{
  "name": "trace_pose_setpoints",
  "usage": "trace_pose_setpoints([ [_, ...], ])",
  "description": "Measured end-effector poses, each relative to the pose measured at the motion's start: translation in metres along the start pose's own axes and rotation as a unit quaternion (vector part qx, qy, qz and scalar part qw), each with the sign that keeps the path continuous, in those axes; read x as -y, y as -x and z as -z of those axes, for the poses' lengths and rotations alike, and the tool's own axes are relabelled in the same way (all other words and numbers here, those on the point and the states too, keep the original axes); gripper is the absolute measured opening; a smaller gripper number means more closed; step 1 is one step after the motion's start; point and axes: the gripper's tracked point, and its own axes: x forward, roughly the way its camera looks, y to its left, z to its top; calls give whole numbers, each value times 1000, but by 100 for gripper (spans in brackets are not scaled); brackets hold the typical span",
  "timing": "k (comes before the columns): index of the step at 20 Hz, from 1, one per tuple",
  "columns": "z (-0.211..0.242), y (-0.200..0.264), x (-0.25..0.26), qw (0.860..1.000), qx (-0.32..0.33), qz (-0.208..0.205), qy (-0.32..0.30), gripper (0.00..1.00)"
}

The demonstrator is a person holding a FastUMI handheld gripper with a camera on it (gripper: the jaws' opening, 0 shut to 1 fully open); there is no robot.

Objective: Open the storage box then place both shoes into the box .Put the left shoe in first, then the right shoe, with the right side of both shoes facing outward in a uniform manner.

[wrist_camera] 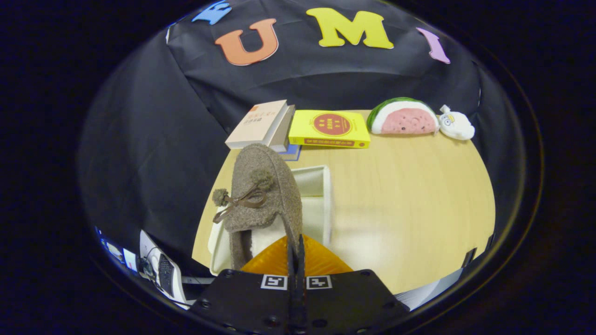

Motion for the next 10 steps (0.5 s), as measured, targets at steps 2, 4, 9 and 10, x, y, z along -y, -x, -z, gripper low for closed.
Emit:
trace_pose_setpoints([
  [2, 6, -22, -9, 1000, -12, 4, 4, 0],
  [4, 14, -42, -13, 1000, -25, 9, 3, 0],
  [9, 24, -65, 6, 998, -18, 46, -28, 0],
  [10, 26, -63, 12, 998, -12, 56, -35, 0],
])
